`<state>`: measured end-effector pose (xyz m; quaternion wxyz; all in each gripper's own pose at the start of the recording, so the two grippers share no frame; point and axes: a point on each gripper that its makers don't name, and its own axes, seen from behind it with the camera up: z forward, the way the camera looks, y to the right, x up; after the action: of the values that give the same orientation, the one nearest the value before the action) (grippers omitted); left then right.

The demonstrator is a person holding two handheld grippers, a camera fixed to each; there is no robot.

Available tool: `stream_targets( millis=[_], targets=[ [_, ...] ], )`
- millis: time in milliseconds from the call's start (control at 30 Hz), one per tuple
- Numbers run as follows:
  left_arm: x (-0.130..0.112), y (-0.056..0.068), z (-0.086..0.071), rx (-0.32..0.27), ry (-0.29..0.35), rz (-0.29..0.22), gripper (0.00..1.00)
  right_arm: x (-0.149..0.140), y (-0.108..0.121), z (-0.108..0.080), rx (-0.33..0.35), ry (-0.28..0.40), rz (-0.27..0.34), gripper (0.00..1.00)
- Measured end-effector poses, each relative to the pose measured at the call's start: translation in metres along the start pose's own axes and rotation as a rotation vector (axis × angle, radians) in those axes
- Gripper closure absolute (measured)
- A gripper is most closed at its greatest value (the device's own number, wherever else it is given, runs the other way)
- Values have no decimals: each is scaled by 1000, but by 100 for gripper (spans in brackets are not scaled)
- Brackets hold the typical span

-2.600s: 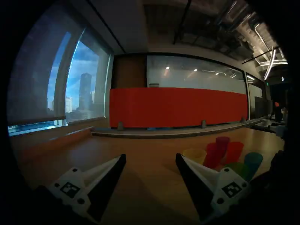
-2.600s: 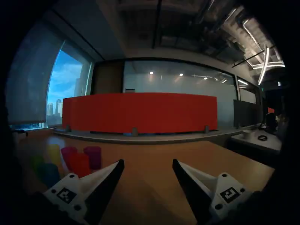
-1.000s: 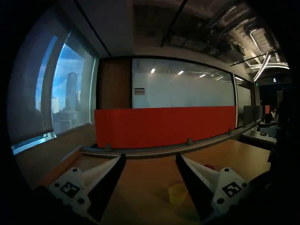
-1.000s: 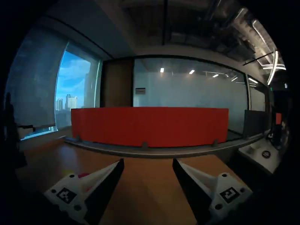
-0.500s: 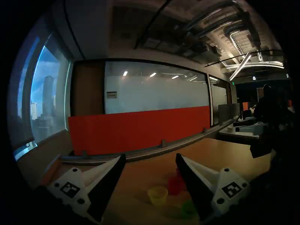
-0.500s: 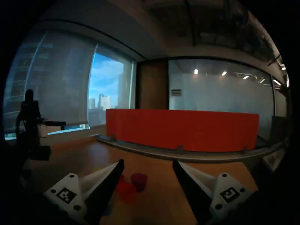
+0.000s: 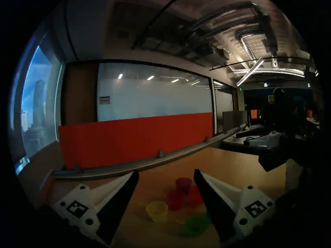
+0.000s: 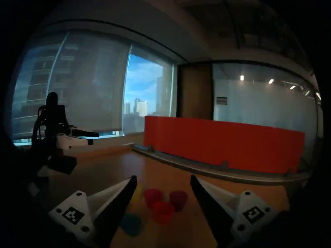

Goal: Pour water

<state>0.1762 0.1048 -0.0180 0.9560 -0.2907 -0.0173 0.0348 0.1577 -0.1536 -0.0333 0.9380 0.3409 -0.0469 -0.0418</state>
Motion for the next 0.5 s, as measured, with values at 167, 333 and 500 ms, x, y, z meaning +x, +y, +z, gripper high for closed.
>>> stream_targets(
  millis=[167, 333, 500],
  targets=[
    [-13, 6, -2, -38, -38, 16, 1, -7, -10, 2, 58, -33, 12, 0],
    [-21, 11, -3, -69, -65, 26, 1, -12, -12, 4, 89, -59, 13, 0],
    [-28, 17, -2, -99, -83, 31, 2, -20, -16, 7, 112, -84, 2, 0]
  ],
)
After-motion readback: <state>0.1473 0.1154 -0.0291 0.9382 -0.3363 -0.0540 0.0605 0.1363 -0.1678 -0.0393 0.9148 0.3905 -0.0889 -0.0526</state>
